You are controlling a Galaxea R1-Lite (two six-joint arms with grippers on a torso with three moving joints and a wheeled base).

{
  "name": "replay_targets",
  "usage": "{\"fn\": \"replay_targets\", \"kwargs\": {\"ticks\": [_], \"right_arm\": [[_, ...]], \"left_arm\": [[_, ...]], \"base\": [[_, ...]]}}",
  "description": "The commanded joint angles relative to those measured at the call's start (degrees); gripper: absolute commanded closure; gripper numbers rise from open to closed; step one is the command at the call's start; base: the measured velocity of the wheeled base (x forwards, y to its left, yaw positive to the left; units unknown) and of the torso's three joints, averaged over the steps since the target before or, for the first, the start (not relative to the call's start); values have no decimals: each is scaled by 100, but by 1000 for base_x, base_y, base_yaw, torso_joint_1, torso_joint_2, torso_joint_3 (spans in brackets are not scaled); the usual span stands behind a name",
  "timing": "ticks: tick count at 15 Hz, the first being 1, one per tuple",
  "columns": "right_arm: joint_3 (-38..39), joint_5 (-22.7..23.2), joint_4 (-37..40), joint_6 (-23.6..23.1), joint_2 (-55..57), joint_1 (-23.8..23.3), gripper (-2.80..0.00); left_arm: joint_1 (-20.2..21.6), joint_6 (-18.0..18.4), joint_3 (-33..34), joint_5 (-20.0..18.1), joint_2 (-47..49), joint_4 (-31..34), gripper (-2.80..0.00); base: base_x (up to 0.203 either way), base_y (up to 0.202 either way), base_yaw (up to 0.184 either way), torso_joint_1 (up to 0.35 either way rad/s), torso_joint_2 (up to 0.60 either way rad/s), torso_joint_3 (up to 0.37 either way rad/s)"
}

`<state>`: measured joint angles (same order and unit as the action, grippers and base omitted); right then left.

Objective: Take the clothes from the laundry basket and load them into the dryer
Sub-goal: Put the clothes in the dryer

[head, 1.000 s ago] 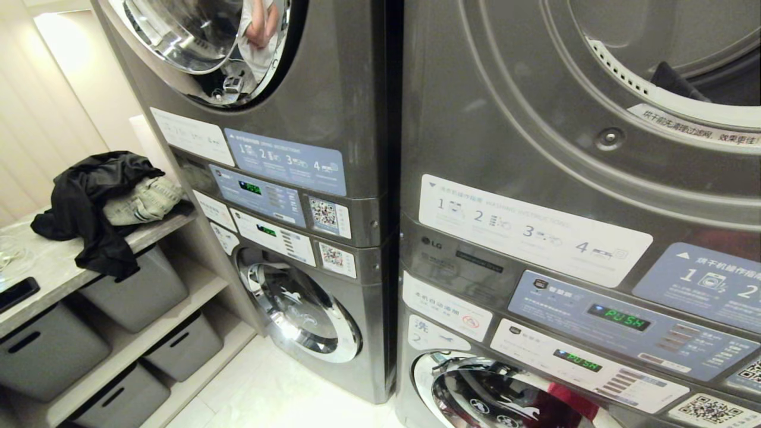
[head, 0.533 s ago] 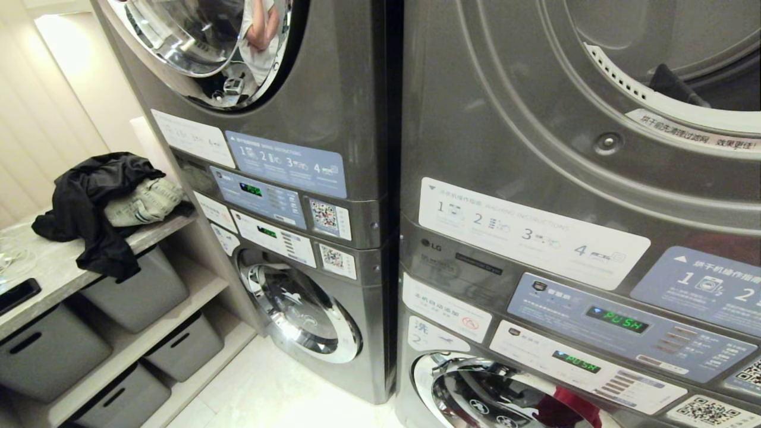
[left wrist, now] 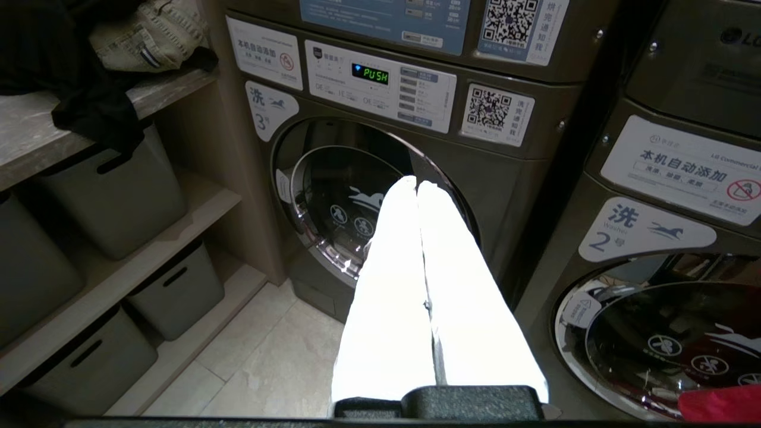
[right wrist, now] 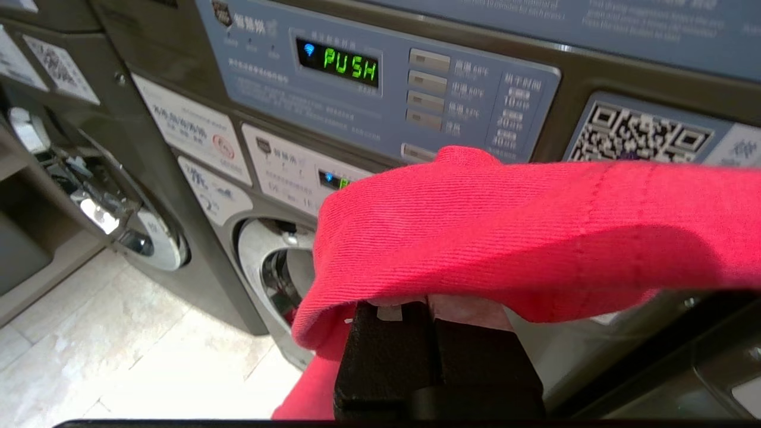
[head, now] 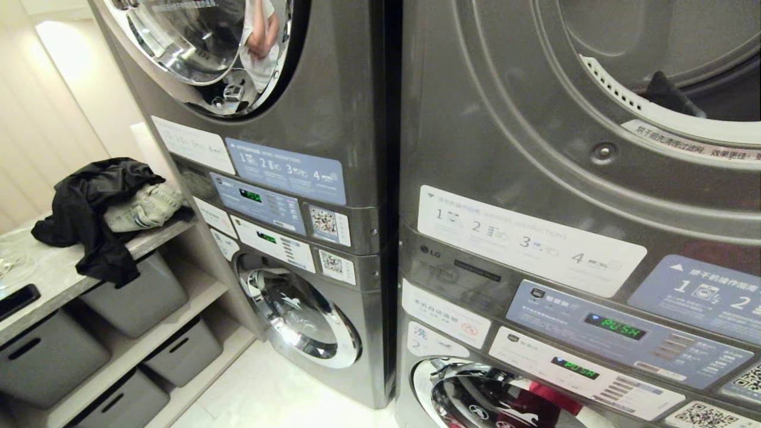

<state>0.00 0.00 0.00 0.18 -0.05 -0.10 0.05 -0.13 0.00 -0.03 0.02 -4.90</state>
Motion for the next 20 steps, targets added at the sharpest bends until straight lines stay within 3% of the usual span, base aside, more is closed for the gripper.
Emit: {"fn": "replay_targets", "kwargs": {"ticks": [1, 7, 18, 20], "right_arm": [[0, 0, 0, 15, 5, 1, 0], [0, 0, 0, 17, 5, 1, 0], [0, 0, 0, 8, 5, 1, 0], [3, 26, -6, -188, 5, 1, 0]], "left_arm": [[4, -4, 185, -6, -11, -2, 0], [4, -4, 185, 3, -11, 4, 0], [4, -13, 185, 3, -11, 7, 0], [4, -5, 187, 3, -11, 7, 0]], "base": [[178, 0, 0, 51, -134, -61], [181, 0, 0, 77, -123, -65], [0, 0, 0, 39, -79, -38], [0, 0, 0, 0, 0, 0]]}}
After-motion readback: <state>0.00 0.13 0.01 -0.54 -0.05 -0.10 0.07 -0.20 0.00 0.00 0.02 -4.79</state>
